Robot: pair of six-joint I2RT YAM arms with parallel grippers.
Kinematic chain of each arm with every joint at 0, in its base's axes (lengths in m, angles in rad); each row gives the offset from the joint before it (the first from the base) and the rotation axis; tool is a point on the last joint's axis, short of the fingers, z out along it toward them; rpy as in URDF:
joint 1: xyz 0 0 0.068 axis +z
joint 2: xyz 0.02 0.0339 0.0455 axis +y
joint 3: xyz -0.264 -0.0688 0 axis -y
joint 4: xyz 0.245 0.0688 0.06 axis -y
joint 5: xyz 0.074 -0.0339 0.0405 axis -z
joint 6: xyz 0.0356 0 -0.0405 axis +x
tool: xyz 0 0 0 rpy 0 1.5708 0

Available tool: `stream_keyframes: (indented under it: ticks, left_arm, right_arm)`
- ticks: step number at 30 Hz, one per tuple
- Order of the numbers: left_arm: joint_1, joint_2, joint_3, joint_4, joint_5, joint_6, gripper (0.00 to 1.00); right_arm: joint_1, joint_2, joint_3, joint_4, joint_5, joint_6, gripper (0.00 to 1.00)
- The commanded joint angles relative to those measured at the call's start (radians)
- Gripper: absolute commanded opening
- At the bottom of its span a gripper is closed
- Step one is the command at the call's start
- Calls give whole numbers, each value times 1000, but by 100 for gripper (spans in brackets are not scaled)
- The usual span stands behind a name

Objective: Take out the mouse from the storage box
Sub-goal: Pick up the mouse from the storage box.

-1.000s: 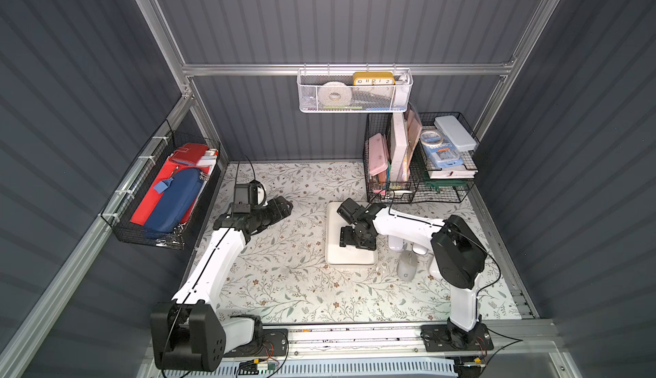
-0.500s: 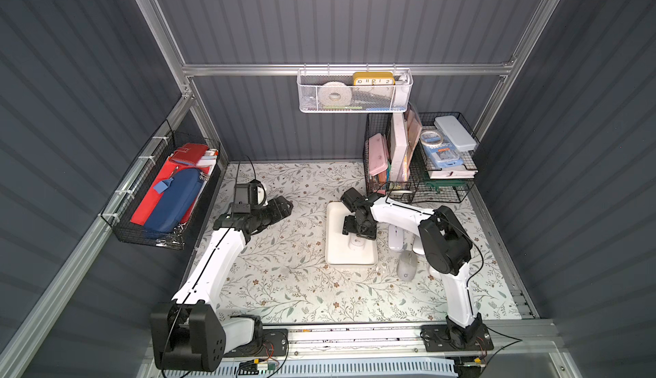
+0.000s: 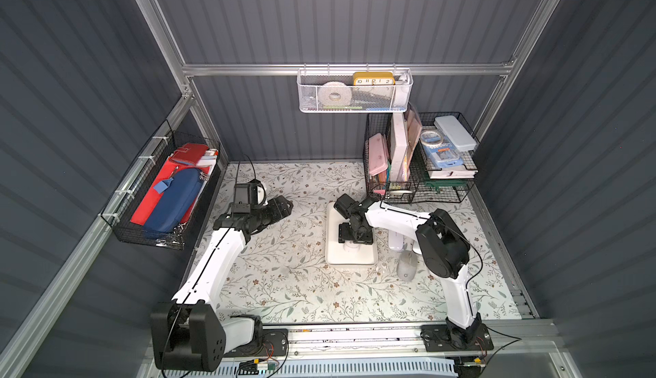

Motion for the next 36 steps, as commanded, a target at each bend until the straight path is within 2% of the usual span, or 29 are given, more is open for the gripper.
stream_keyframes:
  ticks: [1, 4, 7, 11, 16, 20, 26, 29, 33, 36]
  left_arm:
    - [-3, -17, -18, 5, 6, 19, 82]
    - [-3, -13, -21, 1, 7, 22, 82]
    - [-4, -21, -29, 1, 0, 25, 82]
    - [-4, -26, -31, 2, -2, 28, 82]
    - [-4, -23, -22, -6, 1, 28, 82]
    - [-4, -32, -25, -2, 1, 24, 82]
    - [-4, -25, -19, -16, -2, 27, 83]
    - [-3, -35, -24, -14, -3, 24, 83]
    - [-4, -41, -19, -23, -3, 22, 83]
    - [-4, -49, -11, -32, -5, 22, 83]
  right_arm:
    - [13, 5, -9, -39, 19, -5, 80]
    - [13, 43, 13, -36, 49, -18, 77]
    - [12, 81, 37, -65, 71, -46, 70]
    - [13, 69, 0, -35, 72, -55, 64]
    - [13, 57, -17, -14, 62, -83, 51]
    - [13, 55, -17, -14, 62, -112, 51]
    - [13, 56, -17, -14, 58, -111, 63]
    - [13, 74, -8, -25, 53, -116, 64]
    - [13, 78, -11, -30, 50, -118, 48]
    - [13, 70, -17, -24, 37, -120, 27]
